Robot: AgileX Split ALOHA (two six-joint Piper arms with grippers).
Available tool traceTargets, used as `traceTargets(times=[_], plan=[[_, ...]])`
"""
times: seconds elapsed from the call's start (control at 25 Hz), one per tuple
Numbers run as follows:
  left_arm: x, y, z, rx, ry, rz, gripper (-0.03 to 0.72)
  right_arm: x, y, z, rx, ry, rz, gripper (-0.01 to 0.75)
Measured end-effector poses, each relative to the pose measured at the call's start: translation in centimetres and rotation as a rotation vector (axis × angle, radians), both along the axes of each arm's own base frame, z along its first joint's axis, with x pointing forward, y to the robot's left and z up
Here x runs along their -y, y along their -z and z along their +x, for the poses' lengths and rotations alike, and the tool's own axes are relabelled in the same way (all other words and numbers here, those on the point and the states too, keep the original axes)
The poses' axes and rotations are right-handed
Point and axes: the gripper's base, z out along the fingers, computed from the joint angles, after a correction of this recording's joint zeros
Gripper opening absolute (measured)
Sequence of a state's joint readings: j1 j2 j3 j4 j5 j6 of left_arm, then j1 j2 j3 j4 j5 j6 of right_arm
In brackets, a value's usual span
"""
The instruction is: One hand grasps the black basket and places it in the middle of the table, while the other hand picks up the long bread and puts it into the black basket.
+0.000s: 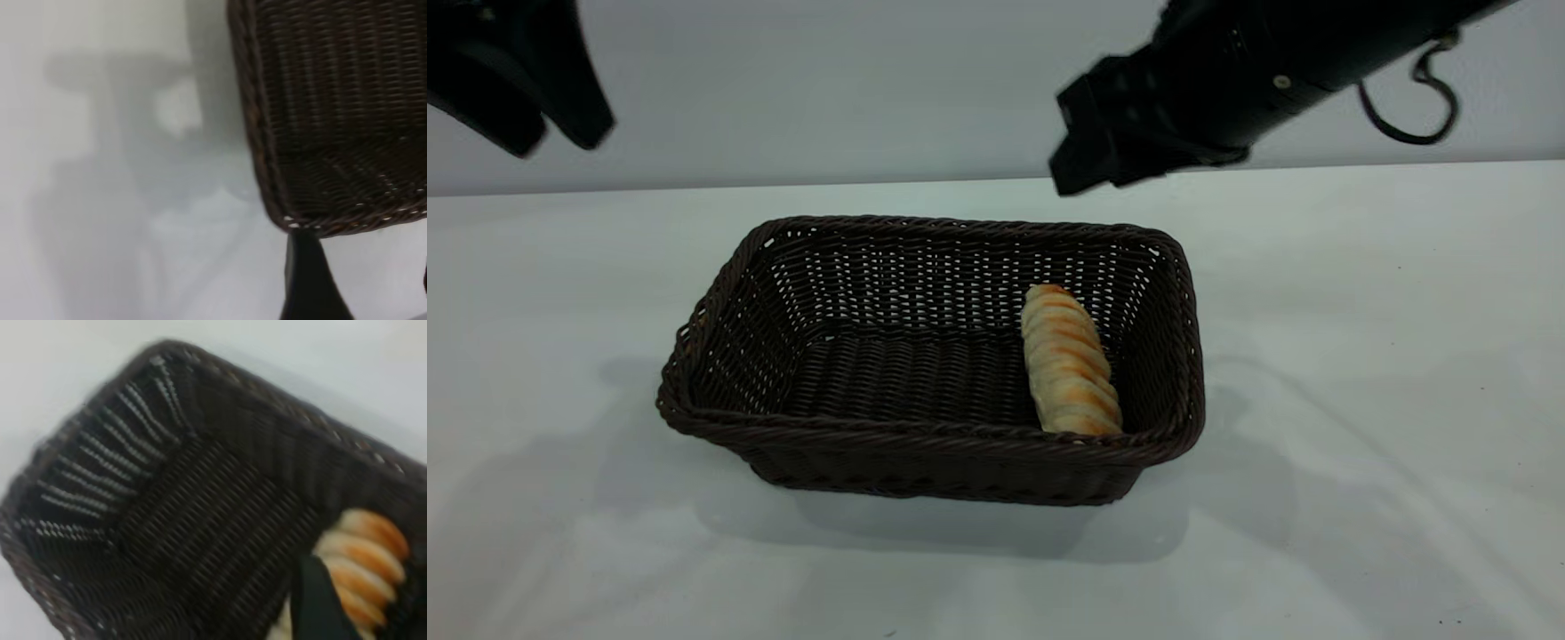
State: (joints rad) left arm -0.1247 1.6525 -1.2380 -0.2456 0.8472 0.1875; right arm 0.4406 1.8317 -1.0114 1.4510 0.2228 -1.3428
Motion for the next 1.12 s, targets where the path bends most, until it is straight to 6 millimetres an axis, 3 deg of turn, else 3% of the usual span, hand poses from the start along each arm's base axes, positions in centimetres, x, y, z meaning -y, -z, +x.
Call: traceTargets(times=[0.2,0.48,0.64,0.8,1.0,1.12], plan=[[-1.2,-2.4,-1.3,0.059,-0.028,0.104,0.460,3.5,-1.0,-0.6,-0.126,0.008,-0.023,0.347],[-1.6,-4.9,-3.2,0.099,-0.060,0.109,0.459,9.9,-3.1,-0.5,-0.399,0.077,-0.282,0.327],[-1.9,-6.3,-4.8,0.078,-0.062,0.119,0.459,11.7,-5.6,-2.0,-0.460,0.135,-0.397,0.327],[-2.5,-8.7,-7.7,0.100,-0.073,0.142,0.459,12.5,-9.8,-5.4,-0.441,0.184,-0.398,0.327],[-3.3,-10.9,-13.2,0.207,-0.083,0.132,0.459,13.5,-15.0,-12.8,-0.274,0.212,-0.305,0.327],[-3.7,-10.9,-16.9,0.277,-0.089,0.122,0.459,13.9,-16.6,-17.3,-0.167,0.201,-0.243,0.326]])
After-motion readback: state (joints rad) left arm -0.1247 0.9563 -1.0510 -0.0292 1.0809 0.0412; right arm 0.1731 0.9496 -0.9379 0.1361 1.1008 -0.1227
